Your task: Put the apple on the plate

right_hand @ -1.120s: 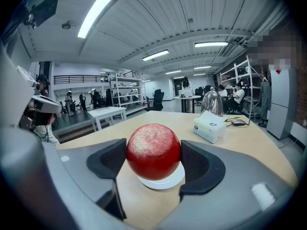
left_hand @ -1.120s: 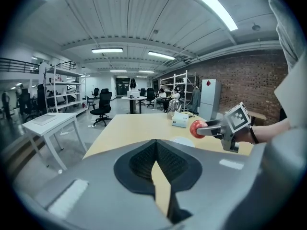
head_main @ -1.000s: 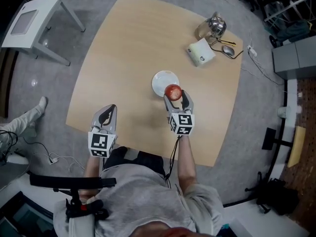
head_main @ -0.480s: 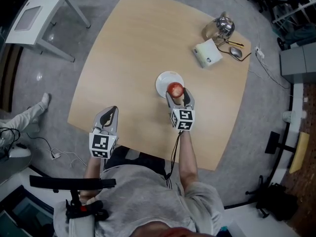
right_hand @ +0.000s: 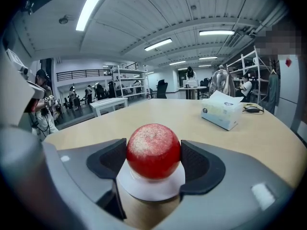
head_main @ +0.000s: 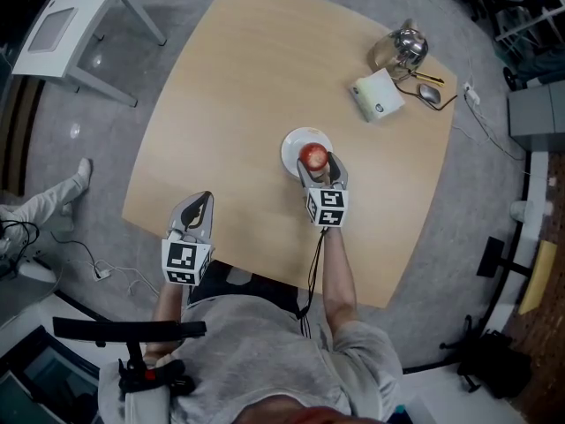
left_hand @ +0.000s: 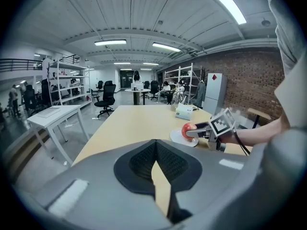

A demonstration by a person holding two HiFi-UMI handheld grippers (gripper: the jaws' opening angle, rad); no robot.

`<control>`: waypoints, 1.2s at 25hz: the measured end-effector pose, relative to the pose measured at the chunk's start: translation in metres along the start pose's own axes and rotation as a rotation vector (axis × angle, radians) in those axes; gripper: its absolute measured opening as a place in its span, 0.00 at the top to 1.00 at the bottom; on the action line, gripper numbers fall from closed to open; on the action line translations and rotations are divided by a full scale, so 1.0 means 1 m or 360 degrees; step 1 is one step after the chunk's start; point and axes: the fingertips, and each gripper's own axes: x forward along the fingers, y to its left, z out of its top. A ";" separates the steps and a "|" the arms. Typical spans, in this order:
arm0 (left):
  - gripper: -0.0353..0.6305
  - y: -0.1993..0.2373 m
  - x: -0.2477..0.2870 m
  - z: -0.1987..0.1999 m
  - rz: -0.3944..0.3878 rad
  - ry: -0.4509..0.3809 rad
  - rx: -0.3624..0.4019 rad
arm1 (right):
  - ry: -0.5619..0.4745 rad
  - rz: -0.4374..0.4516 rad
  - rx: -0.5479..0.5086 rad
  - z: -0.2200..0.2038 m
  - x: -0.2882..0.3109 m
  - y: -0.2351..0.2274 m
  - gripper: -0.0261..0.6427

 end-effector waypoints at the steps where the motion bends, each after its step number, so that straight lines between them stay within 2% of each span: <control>1: 0.92 0.000 0.000 0.000 0.0001 0.0001 -0.0001 | 0.0007 0.0001 -0.0004 -0.001 0.001 0.000 0.42; 21: 0.92 -0.002 0.001 -0.003 -0.0010 0.0007 -0.0011 | 0.0046 -0.0021 0.0034 -0.011 0.007 -0.006 0.42; 30: 0.92 -0.001 -0.004 0.000 -0.0018 -0.0017 0.0002 | 0.0006 -0.0035 0.0034 -0.003 0.000 -0.002 0.42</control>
